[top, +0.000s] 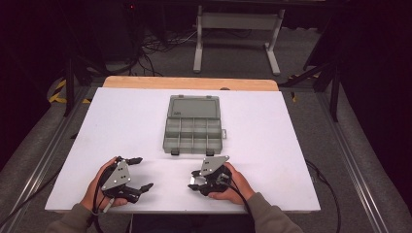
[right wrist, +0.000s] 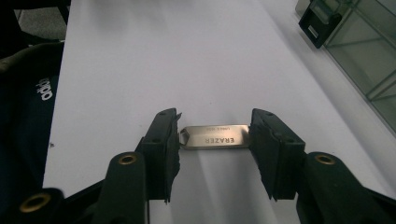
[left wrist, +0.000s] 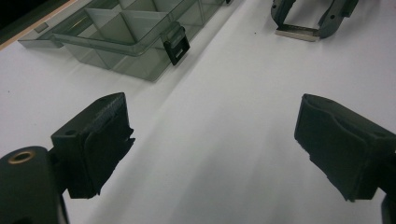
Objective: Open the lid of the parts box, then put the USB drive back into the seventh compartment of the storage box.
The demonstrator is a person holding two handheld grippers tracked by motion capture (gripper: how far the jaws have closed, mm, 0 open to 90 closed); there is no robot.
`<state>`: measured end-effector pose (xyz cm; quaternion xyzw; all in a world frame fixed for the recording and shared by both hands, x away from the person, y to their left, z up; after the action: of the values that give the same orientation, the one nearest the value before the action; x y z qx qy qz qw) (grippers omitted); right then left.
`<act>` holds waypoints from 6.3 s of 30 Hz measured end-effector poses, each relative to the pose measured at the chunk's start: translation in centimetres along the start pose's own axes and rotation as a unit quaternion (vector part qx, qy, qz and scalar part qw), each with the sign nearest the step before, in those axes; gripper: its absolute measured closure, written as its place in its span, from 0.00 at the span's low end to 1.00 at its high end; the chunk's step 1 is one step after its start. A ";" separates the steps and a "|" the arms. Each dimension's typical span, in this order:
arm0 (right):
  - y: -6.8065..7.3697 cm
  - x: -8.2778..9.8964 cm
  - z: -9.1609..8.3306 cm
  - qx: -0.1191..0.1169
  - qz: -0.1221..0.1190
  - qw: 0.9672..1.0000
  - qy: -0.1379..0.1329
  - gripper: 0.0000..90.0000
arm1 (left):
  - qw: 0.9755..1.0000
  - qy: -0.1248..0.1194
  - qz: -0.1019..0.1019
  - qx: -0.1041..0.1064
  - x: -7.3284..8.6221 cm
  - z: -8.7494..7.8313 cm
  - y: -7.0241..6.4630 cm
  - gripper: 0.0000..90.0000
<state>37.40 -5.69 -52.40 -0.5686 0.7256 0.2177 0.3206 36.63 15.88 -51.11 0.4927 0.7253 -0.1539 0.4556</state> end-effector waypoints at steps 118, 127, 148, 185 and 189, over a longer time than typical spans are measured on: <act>-2.0 -1.4 -4.8 0.121 0.002 0.988 -0.098 0.59 | 1.000 0.016 0.011 0.013 0.0 0.5 -0.5 0.12; -2.2 -1.4 -4.9 0.124 0.004 0.987 -0.099 0.59 | 1.000 0.020 0.014 0.014 0.1 0.5 -0.5 0.12; -2.6 -1.2 -4.9 0.132 0.010 0.986 -0.098 0.59 | 0.999 0.025 0.017 0.015 0.1 0.5 -0.5 0.12; -3.9 -1.2 -4.6 0.142 0.027 0.985 -0.096 0.59 | 0.999 0.041 0.024 0.020 0.4 0.9 -0.8 0.12; -4.0 -1.3 -4.5 0.147 0.029 0.984 -0.095 0.59 | 0.999 0.042 0.025 0.020 0.4 1.0 -0.8 0.12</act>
<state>40.50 -8.88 -48.14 -0.4706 0.7320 0.1709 0.4620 36.38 15.08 -52.12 0.5259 0.7278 -0.1361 0.4186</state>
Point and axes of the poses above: each handheld gripper's, and its own axes: z roughly forward along the jaws, x roughly out of its underside, y roughly to its left, the point moved 8 cm from there along z, roughly forward along the jaws, and after that the axes turned 3 degrees about y, right-handed, at the moved point
